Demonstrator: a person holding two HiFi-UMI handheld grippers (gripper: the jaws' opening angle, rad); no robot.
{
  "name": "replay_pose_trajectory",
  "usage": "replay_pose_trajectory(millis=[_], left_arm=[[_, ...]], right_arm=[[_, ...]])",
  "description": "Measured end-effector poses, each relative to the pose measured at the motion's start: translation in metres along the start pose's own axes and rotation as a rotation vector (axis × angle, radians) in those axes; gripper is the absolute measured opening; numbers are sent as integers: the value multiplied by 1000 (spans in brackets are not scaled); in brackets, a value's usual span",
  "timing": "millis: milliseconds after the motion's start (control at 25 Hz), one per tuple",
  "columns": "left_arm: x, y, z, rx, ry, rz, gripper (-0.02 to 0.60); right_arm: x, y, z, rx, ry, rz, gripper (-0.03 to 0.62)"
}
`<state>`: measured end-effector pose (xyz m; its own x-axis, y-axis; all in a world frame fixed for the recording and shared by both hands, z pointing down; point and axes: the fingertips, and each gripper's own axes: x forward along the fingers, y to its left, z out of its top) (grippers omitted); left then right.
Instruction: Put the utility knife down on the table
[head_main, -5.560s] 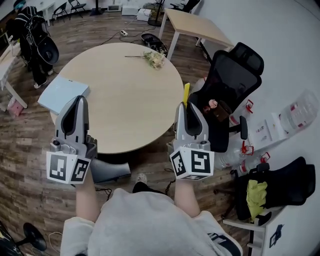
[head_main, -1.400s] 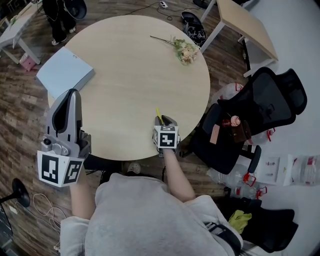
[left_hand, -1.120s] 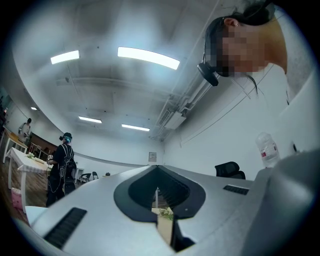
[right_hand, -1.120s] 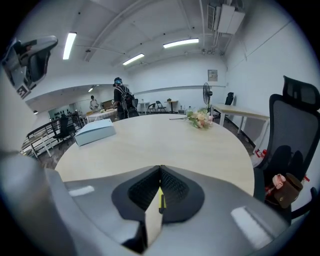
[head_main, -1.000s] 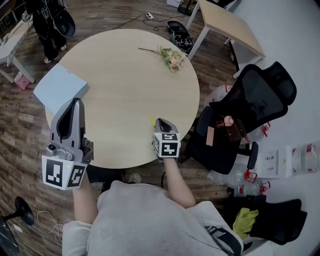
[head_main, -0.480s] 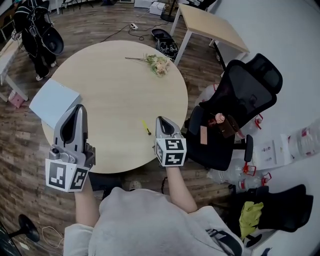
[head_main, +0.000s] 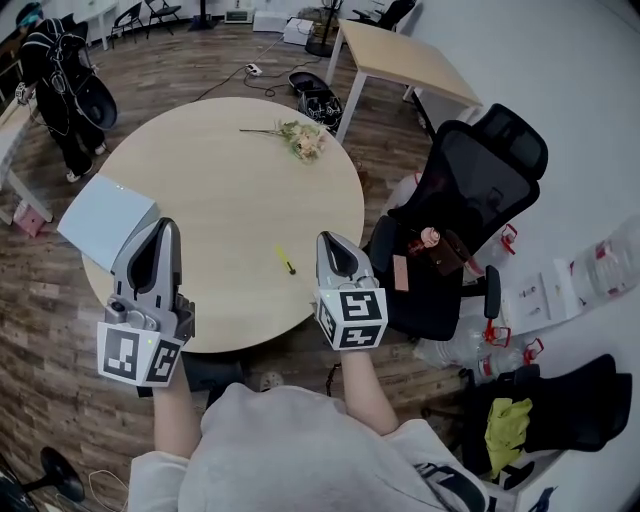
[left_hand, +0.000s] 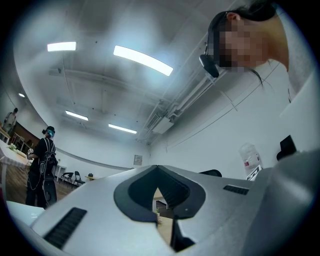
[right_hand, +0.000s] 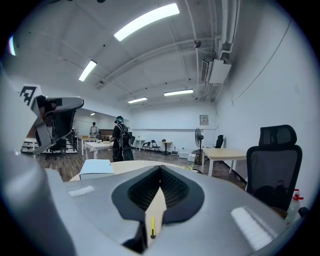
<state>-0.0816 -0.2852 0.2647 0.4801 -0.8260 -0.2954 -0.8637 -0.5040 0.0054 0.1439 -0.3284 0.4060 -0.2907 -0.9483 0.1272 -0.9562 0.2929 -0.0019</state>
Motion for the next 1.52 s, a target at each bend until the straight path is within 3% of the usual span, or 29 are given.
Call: replay_pose_trajectory(millis=[840,1520], left_arm=[[-11,-24,20,-3,-42,-54,8],[-29,-19,26,1,-44,-50,8]], right_arm=[[-80,-3,88,-24,-224,-73,11],[-99,10,96,-25,-264,-98,11]])
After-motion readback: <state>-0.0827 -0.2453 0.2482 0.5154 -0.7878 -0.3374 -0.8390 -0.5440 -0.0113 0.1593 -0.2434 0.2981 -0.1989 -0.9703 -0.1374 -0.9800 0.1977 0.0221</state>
